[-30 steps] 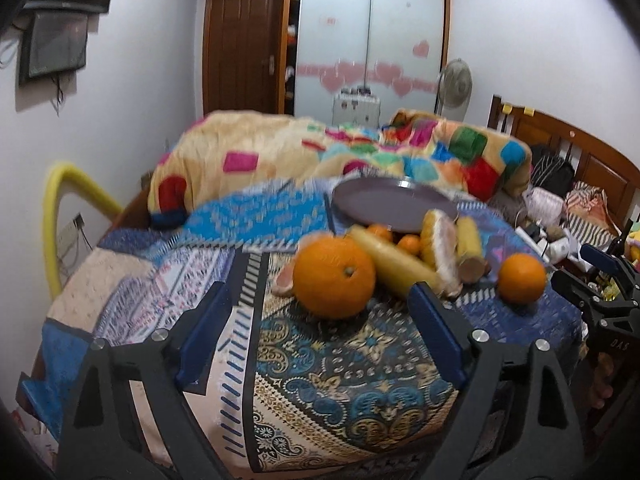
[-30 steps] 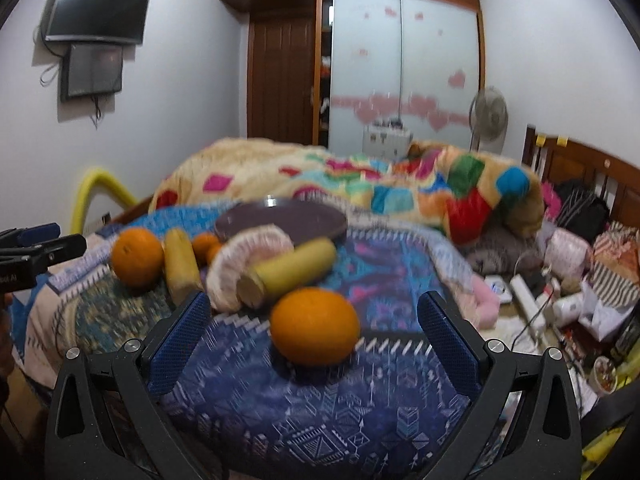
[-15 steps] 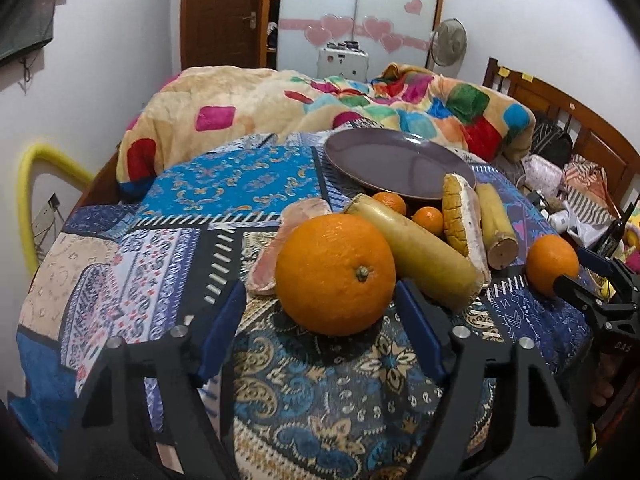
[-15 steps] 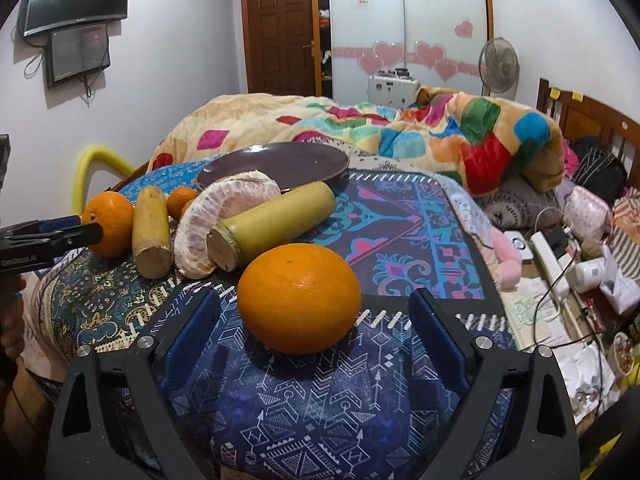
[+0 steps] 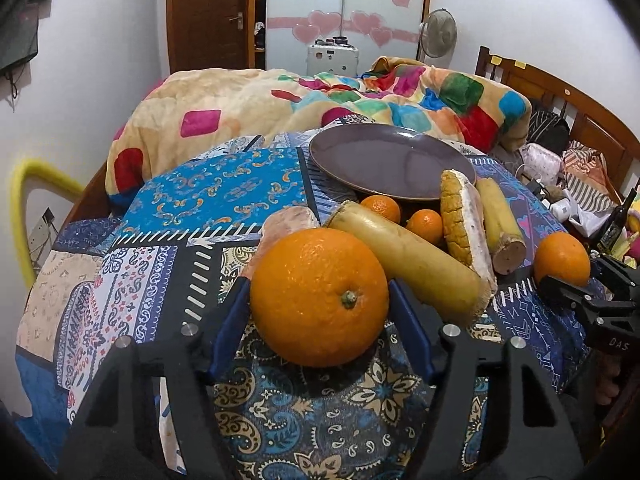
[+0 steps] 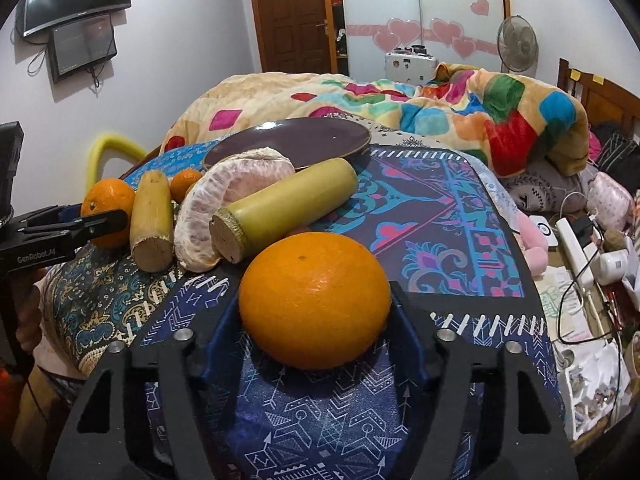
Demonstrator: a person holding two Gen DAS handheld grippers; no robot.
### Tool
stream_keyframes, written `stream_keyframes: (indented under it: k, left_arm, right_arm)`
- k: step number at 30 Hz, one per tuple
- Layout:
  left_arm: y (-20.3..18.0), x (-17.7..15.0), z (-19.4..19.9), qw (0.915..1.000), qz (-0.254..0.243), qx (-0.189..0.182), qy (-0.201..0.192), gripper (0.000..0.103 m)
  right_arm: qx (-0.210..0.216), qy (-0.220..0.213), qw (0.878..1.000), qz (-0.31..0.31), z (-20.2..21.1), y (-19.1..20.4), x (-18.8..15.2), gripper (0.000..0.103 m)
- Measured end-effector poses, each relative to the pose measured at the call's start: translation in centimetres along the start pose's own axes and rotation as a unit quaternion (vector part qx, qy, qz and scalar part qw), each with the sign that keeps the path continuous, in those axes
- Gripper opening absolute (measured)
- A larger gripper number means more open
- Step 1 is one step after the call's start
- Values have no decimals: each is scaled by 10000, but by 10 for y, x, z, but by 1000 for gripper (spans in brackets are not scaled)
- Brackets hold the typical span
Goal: Organize fruits
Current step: 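Grasp the large orange with the left tool while the right tool grasps another orange, then carry both oranges onto the dark plate and open both tools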
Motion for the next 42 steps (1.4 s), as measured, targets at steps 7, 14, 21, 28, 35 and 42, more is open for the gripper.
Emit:
stream_keyframes:
  k: [7, 14, 21, 28, 35, 42]
  left_arm:
    - [-2, 1, -1, 10000, -12, 3, 20, 68]
    - [-8, 3, 11, 10000, -36, 69, -25, 67]
    - [-11, 24, 33, 9995, -73, 142, -290, 67]
    - [-13, 60, 43, 9983, -96, 152, -556, 67]
    - [-15, 95, 36, 9976, -87, 72, -681, 67]
    - [-15, 125, 14, 9970, -222, 194, -721, 67]
  right_arm:
    - [69, 39, 10000, 13, 1, -1, 2, 64]
    - [58, -88, 9999, 9, 9, -5, 12, 64]
    - [22, -501, 9987, -10, 27, -9, 42, 64]
    - [-80, -1077, 9941, 72, 45, -12, 82, 64]
    - [-129, -1303, 9913, 116, 35, -12, 116, 64]
    - [-88, -1222, 9924, 70, 6, -15, 143, 64]
Point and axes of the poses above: each gripper's, at about its wrist camera, not at the fingertips, and z roughly against the way its jaws point, y to its left, x to its top, the point moved 7 cm from there along -z, roughly the way its jaws point, and after that the axes turned 10 degrees about -x, right-handed, at the moved point
